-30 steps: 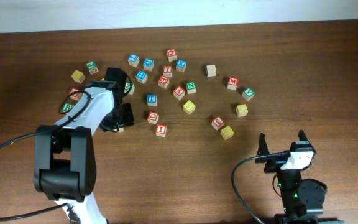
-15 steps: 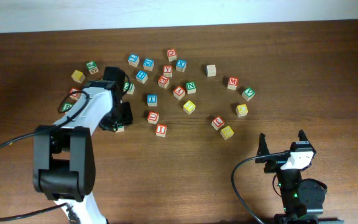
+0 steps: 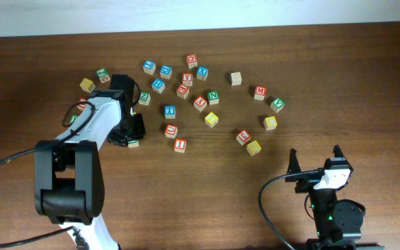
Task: Spell out ICRA
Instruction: 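Lower the left gripper and grasp the green R block, then carry the green R block toward the front and set it down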
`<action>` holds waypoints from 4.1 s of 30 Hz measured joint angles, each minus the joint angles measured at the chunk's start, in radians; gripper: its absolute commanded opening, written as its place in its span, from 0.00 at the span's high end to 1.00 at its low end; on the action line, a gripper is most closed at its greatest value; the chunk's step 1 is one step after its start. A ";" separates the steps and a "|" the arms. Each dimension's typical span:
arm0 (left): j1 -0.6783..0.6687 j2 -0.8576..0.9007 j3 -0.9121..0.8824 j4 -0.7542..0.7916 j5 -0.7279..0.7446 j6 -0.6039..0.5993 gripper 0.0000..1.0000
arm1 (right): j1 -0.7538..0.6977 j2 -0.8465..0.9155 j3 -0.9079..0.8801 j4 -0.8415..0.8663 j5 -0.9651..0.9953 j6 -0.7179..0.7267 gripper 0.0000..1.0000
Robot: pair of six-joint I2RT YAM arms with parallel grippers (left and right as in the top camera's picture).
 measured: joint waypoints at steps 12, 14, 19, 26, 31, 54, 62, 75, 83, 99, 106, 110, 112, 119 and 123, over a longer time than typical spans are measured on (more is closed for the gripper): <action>0.000 0.000 -0.032 0.032 0.000 0.003 0.69 | 0.000 0.000 0.000 0.000 0.000 0.000 0.02; 0.000 0.000 -0.032 0.024 0.000 0.003 0.71 | 0.000 0.000 0.000 0.000 0.000 0.000 0.02; 0.009 0.000 -0.032 0.019 0.000 0.003 0.75 | 0.000 0.000 0.000 0.000 0.000 -0.001 0.02; 0.009 0.000 -0.001 -0.051 0.013 0.004 0.77 | 0.000 0.000 0.000 0.000 0.000 -0.001 0.02; 0.009 0.000 0.148 -0.209 0.094 0.011 0.80 | 0.000 0.001 0.000 0.000 0.000 0.000 0.02; -0.488 -0.400 0.000 -0.273 0.219 -0.223 0.78 | 0.000 0.000 0.000 0.000 0.000 0.000 0.02; -0.534 -0.247 -0.206 -0.071 0.036 -0.367 0.78 | 0.000 0.001 0.000 0.000 0.000 0.000 0.02; -0.576 -0.146 -0.209 0.026 0.027 -0.374 0.70 | 0.000 0.001 0.000 0.000 0.000 0.000 0.02; -0.576 -0.146 -0.209 0.026 0.027 -0.375 0.59 | 0.000 0.001 0.000 0.000 0.000 0.000 0.02; -0.576 -0.146 -0.210 0.026 0.021 -0.377 0.66 | 0.000 0.001 0.000 0.000 0.000 0.000 0.02; -0.576 -0.146 -0.210 0.026 0.021 -0.378 0.68 | 0.000 0.001 0.000 0.000 0.000 -0.001 0.02; -0.576 -0.146 -0.210 0.026 0.021 -0.381 0.72 | 0.000 0.001 0.000 0.000 0.000 0.000 0.02; -0.576 -0.146 -0.210 0.026 0.021 -0.381 0.71 | 0.000 0.001 0.000 0.000 0.000 0.000 0.02; -0.576 -0.146 -0.210 0.026 0.021 -0.388 0.47 | 0.000 0.001 0.000 0.000 0.000 -0.001 0.02; -0.576 -0.146 -0.210 0.026 0.021 -0.397 0.27 | 0.000 0.001 0.000 0.000 0.000 0.000 0.02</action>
